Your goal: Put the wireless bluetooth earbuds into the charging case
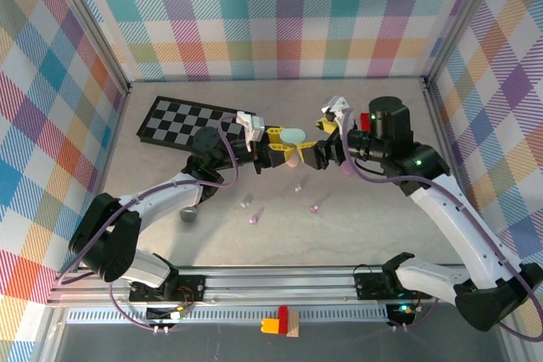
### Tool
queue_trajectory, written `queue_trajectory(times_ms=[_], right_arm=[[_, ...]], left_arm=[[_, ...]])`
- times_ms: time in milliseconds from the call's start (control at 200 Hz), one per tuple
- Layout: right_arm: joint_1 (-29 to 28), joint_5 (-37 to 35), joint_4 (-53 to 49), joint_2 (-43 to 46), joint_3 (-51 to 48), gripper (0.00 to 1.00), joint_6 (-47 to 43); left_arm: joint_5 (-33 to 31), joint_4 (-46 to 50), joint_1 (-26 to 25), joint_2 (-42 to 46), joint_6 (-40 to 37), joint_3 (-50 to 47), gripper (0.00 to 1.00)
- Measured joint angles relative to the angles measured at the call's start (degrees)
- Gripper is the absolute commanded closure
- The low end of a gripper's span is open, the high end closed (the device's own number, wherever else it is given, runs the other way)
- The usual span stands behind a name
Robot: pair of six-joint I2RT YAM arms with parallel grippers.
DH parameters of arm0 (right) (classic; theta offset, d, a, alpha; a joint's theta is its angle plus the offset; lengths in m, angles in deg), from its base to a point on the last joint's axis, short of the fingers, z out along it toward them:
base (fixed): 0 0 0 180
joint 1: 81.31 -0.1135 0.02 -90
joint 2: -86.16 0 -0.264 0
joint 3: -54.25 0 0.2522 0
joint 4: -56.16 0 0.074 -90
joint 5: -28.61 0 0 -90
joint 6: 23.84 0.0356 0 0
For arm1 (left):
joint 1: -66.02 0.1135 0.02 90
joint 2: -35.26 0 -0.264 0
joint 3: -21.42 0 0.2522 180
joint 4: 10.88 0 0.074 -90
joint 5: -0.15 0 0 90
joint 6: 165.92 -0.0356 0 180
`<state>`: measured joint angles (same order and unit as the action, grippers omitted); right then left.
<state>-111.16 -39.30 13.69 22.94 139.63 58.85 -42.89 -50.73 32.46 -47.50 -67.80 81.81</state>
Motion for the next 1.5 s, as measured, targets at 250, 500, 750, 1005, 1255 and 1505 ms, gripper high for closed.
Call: queue_trajectory(times_ms=[250,500,750,1005,1255,1505], right_arm=[[-0.39,-4.57,-0.59,-1.86,0.13,0.14,-2.40],[-0.57,-6.38,2.47,-1.46,0.11,0.14,-0.59],[-0.57,-9.35,5.20,-1.64,0.22,0.15,2.82],[-0.57,-10.91,5.07,-4.57,2.23,0.14,5.20],[-0.11,-7.67,8.15,2.62,-3.02,0.13,7.78],[9.70,-3.63,10.91,6.80,-10.32,0.17,21.24]], left_arm=[[0.15,1.38,0.07,0.81,-0.44,0.00,0.66],[0.17,4.09,0.33,1.97,-3.15,-0.02,0.66],[1.20,5.73,0.33,2.05,-4.50,-0.17,0.66],[1.88,5.27,0.85,2.25,-4.72,-1.40,0.66],[1.88,5.05,2.62,2.27,-4.63,-2.36,0.66],[1.86,0.46,7.23,2.27,-1.81,-4.57,0.66]])
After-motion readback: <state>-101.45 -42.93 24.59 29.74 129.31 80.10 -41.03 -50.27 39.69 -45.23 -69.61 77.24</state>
